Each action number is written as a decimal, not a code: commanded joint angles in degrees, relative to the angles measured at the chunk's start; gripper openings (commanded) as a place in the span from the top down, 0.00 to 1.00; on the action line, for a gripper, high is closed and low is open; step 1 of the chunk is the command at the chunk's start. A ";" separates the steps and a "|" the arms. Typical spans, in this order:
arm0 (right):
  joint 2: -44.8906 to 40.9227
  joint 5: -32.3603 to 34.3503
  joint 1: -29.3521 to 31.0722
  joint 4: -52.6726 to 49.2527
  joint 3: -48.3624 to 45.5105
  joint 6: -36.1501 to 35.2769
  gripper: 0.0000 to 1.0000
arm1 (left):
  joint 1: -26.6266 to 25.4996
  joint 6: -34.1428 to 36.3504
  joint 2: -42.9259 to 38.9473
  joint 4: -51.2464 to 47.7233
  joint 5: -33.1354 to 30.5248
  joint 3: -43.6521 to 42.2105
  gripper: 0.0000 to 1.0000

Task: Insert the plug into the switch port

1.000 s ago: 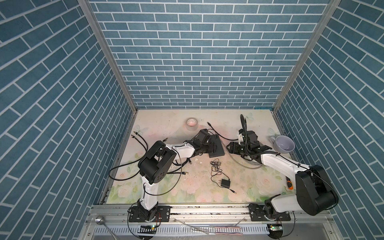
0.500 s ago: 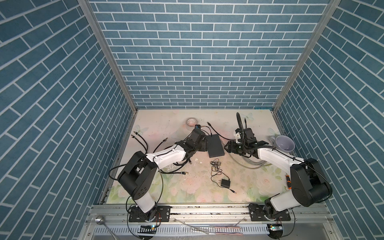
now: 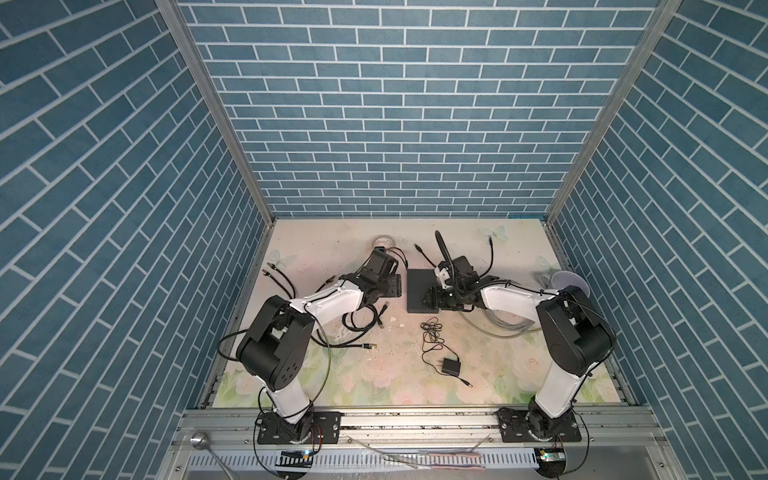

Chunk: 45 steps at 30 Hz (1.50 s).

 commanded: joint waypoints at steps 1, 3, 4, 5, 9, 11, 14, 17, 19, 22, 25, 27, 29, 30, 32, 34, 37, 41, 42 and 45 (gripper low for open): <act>-3.89 -4.38 1.28 4.16 0.08 4.22 0.35 | -1.26 8.40 -3.24 -7.17 -3.81 2.71 0.34; -7.00 -5.05 0.51 5.05 -2.78 4.82 0.34 | -2.12 12.30 -4.27 -8.29 -4.46 2.61 0.40; -8.67 -5.01 -0.41 4.49 -4.10 4.74 0.34 | -2.22 14.03 -4.95 -8.22 -3.26 2.12 0.44; -10.12 -4.96 -1.64 3.65 -5.18 4.58 0.34 | -2.42 15.00 -5.76 -7.78 -1.97 1.44 0.47; -16.72 -2.77 -9.15 -3.57 -9.13 2.79 0.33 | -6.65 24.31 -10.94 -2.38 8.99 -3.43 0.57; -18.98 -0.97 -12.60 -7.65 -10.10 1.43 0.32 | -11.55 32.11 -12.65 -0.65 16.69 -5.80 0.56; -20.08 1.33 -16.54 -12.99 -9.89 -0.33 0.31 | -20.13 41.67 -12.96 2.83 25.58 -8.95 0.55; -20.90 3.35 -19.26 -14.98 -10.32 -0.58 0.31 | -27.31 46.43 -9.67 2.52 27.57 -7.25 0.56; -21.61 3.76 -20.84 -15.02 -11.16 -0.29 0.31 | -31.51 48.58 -6.25 0.73 27.64 -4.32 0.58; -21.85 3.97 -23.12 -14.65 -12.25 0.41 0.31 | -35.04 51.85 -0.67 -3.85 26.62 0.78 0.61; -20.36 3.23 -25.82 -14.24 -12.79 0.60 0.31 | -37.14 54.78 4.05 -7.16 25.63 4.71 0.63; -19.11 2.86 -27.22 -14.03 -12.80 0.58 0.31 | -37.70 55.95 6.71 -8.74 25.38 6.96 0.63; -18.59 2.22 -28.07 -13.14 -13.16 0.91 0.31 | -38.11 57.06 8.91 -10.06 24.80 8.99 0.64; -18.50 2.03 -28.37 -12.63 -13.34 0.99 0.31 | -38.23 57.61 9.91 -10.91 24.55 9.97 0.65; -18.33 1.78 -28.68 -12.15 -13.45 1.22 0.32 | -38.36 58.10 11.74 -12.33 24.30 11.85 0.66; -18.09 1.84 -28.95 -12.13 -13.54 1.19 0.32 | -38.50 58.53 13.47 -13.17 24.04 13.25 0.67; -18.28 1.59 -29.62 -11.94 -13.97 1.13 0.32 | -38.57 59.38 15.78 -15.23 23.14 14.56 0.68; -19.10 1.32 -30.41 -12.19 -14.33 0.87 0.32 | -38.57 60.03 16.53 -15.83 21.75 13.83 0.70; -19.28 1.25 -30.57 -12.25 -14.42 0.78 0.32 | -38.61 60.11 16.67 -15.62 21.48 13.51 0.70; -19.81 0.98 -30.72 -12.15 -14.54 0.64 0.33 | -38.64 59.93 17.47 -14.00 18.61 13.27 0.71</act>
